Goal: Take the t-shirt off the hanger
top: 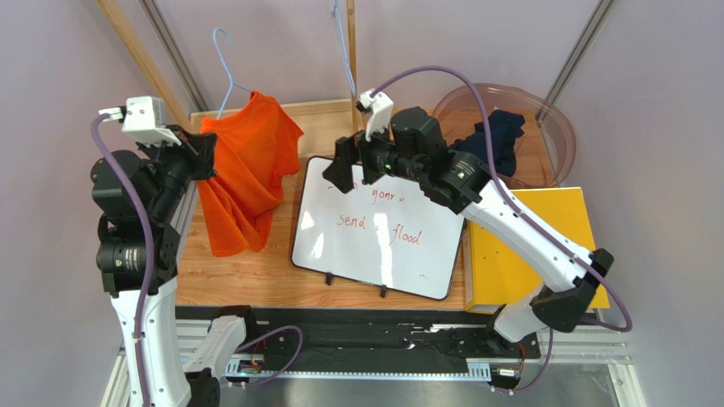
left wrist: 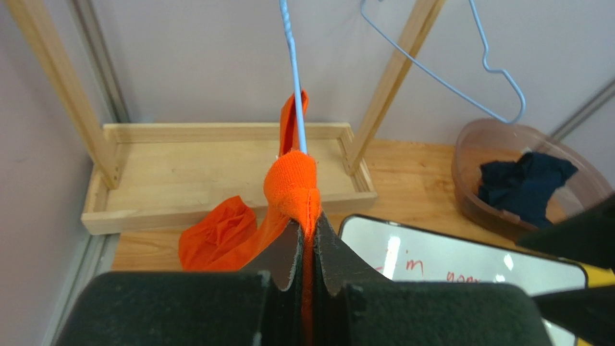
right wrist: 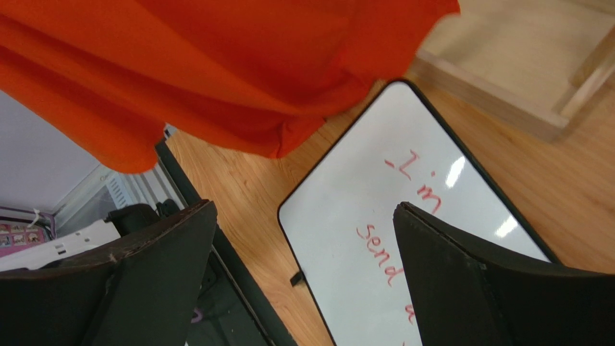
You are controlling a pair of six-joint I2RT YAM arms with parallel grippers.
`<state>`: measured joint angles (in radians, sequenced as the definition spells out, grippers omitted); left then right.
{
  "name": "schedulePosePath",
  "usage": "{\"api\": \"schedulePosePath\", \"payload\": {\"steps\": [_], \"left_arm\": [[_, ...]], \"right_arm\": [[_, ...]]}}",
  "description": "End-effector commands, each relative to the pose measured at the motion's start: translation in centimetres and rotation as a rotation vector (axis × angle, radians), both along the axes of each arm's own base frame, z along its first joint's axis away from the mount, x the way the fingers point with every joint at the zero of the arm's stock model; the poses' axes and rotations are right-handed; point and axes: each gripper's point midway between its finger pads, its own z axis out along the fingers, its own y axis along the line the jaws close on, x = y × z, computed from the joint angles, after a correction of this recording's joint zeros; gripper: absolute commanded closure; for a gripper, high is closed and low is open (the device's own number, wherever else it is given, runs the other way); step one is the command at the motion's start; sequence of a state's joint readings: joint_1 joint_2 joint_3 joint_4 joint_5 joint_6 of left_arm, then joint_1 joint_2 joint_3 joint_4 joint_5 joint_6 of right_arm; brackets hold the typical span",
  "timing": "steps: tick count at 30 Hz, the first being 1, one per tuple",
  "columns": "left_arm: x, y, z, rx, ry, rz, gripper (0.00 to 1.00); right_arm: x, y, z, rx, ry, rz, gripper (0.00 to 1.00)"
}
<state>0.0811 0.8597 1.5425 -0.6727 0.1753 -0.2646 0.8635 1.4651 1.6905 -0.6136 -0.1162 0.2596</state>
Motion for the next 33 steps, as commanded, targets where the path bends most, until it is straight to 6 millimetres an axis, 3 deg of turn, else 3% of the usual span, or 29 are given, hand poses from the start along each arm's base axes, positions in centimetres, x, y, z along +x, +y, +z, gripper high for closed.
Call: {"api": "schedulePosePath", "payload": {"steps": [1,4,5,7,8,9,10,11,12,17,24,28,33], "left_arm": [[-0.4,-2.4,0.6,0.057,-0.054,-0.154,1.0],[-0.7,-2.9,-0.3,0.059,-0.048,-0.18,1.0],[-0.8,-3.1,-0.6,0.06,-0.048,-0.194,1.0],[-1.2,-3.7,-1.2,0.042,-0.047,-0.224,1.0],[-1.4,-3.9,-1.3,0.029,-0.046,-0.235,1.0],[-1.4,-4.5,-2.0,0.017,-0.035,-0.267,1.0],[-1.9,-4.8,-1.7,0.002,-0.052,-0.282,1.0],[-2.0,-5.0,-1.7,-0.006,-0.056,-0.291,1.0],[-2.1,-5.3,-2.3,-0.012,-0.048,-0.31,1.0],[-3.1,-5.7,-2.4,0.004,-0.074,-0.333,1.0],[-4.2,-6.0,-2.5,0.027,-0.102,-0.349,1.0],[-4.4,-5.8,-2.6,0.019,-0.11,-0.336,1.0],[-4.5,-5.6,-2.6,0.032,-0.118,-0.319,1.0]], "right_arm": [[2.2,3.2,7.6,0.152,-0.198,0.03,0.0],[4.1,5.3,8.6,0.185,-0.242,0.021,0.0],[4.2,5.6,11.0,0.233,-0.29,0.028,0.0],[5.6,7.3,10.7,0.233,-0.297,0.028,0.01],[5.9,7.5,12.9,0.275,-0.342,0.025,0.01],[6.3,7.8,13.3,0.285,-0.354,0.016,0.01],[7.4,8.8,12.5,0.274,-0.351,0.004,0.01],[7.7,8.7,13.9,0.3,-0.377,-0.014,0.01],[8.1,8.9,14.1,0.306,-0.387,-0.024,0.01],[10.3,11.3,12.7,0.313,-0.419,-0.023,0.02],[12.8,12.7,11.2,0.327,-0.425,-0.068,0.1],[12.8,13.5,10.2,0.34,-0.405,-0.04,0.32],[12.1,14.6,9.9,0.385,-0.392,0.015,0.5]]}}
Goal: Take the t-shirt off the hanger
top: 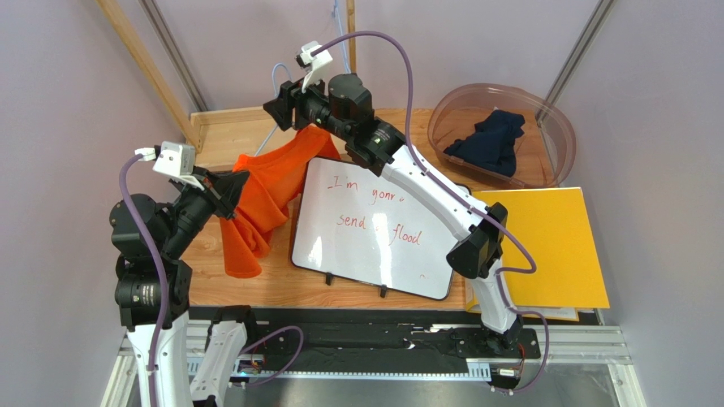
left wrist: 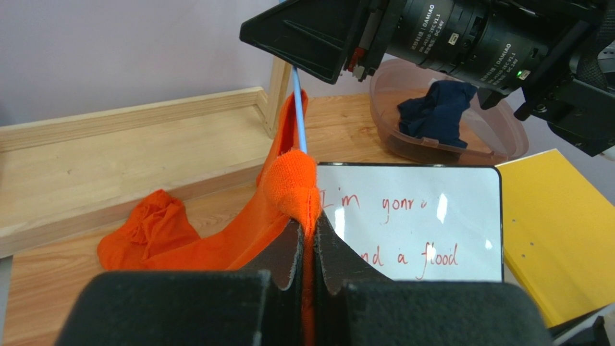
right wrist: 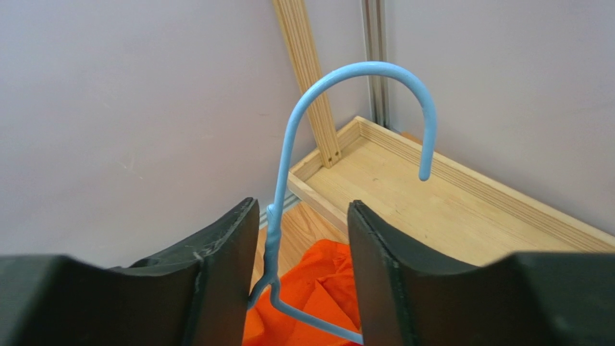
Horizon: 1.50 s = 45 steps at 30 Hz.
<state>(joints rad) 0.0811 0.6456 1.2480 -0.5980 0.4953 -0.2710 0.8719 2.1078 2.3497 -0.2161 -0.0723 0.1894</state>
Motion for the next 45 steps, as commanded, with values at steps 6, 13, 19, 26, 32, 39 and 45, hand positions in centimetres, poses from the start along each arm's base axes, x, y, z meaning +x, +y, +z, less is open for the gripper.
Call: {"api": "schedulePosePath", "payload": {"steps": [6,13,19,26,32,39,45], "left_arm": [[-0.6,-0.1,4.2,-0.003,-0.161,-0.001,1.0],[0.0,0.6,4.0,-0.066,-0.131,0.054,0.89],[1.2,1.1,1.9,-0.09,-0.027,0.084,0.49],[-0.6,2.1,-0.1,-0.044,0.008,0.148,0.25],[-3.4,1.6,-3.6,-0.024,0.057,0.123,0.2],[-2.6,2.0,-4.9,-0.037,0.104,0.15,0.21],[-1.9,1.8,-4.1,-0.042,0.111,0.138,0.63]], "right_arm": [[-0.7,0.6,4.2,0.172,-0.066,0.045,1.0],[-0.1,-1.4,7.0,0.235,-0.101,-0.05,1.0],[0.7,-3.1,9.1,0.291,-0.107,-0.128,1.0],[2.2,-4.7,9.7,0.341,-0.074,-0.199,1.0],[2.6,-4.6,9.9,0.374,-0.051,-0.182,1.0],[2.0,-4.5,9.6,0.399,-0.018,-0.153,1.0],[2.2,-4.6,9.6,0.405,-0.012,-0.172,1.0]]}}
